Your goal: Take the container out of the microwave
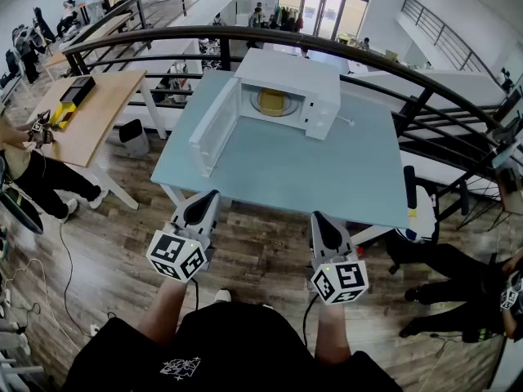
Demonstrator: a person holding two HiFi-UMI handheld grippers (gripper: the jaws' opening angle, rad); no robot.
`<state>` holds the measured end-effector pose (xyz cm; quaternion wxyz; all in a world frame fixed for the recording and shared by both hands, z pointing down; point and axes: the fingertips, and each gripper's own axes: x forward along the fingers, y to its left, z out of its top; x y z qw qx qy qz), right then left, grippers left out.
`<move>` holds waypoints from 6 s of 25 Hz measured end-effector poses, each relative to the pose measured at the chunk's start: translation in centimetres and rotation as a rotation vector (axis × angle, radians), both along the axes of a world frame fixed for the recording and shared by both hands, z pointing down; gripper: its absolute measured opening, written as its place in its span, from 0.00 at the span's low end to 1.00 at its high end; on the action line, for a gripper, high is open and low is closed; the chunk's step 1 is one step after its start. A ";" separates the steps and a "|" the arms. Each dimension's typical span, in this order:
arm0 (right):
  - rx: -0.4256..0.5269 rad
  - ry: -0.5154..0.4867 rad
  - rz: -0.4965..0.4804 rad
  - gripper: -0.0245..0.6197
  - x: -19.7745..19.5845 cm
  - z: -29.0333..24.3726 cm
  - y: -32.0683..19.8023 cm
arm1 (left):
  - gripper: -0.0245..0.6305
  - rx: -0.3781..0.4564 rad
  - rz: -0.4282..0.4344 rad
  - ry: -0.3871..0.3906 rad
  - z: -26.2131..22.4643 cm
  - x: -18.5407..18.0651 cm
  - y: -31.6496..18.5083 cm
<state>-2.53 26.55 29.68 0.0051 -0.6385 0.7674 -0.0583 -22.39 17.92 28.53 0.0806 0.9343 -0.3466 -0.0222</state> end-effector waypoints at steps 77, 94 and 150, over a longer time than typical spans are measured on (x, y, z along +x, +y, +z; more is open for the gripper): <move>-0.059 -0.129 -0.115 0.05 6.9 3.6 -1.2 | 0.05 -0.069 0.025 -0.036 4.3 10.1 -1.8; -0.080 -0.127 -0.038 0.05 6.8 2.8 -13.1 | 0.05 -0.089 0.119 -0.034 4.2 11.5 -14.8; -0.198 -0.076 -0.245 0.05 8.2 7.6 -37.2 | 0.05 -0.146 0.056 -0.125 10.8 17.9 -32.9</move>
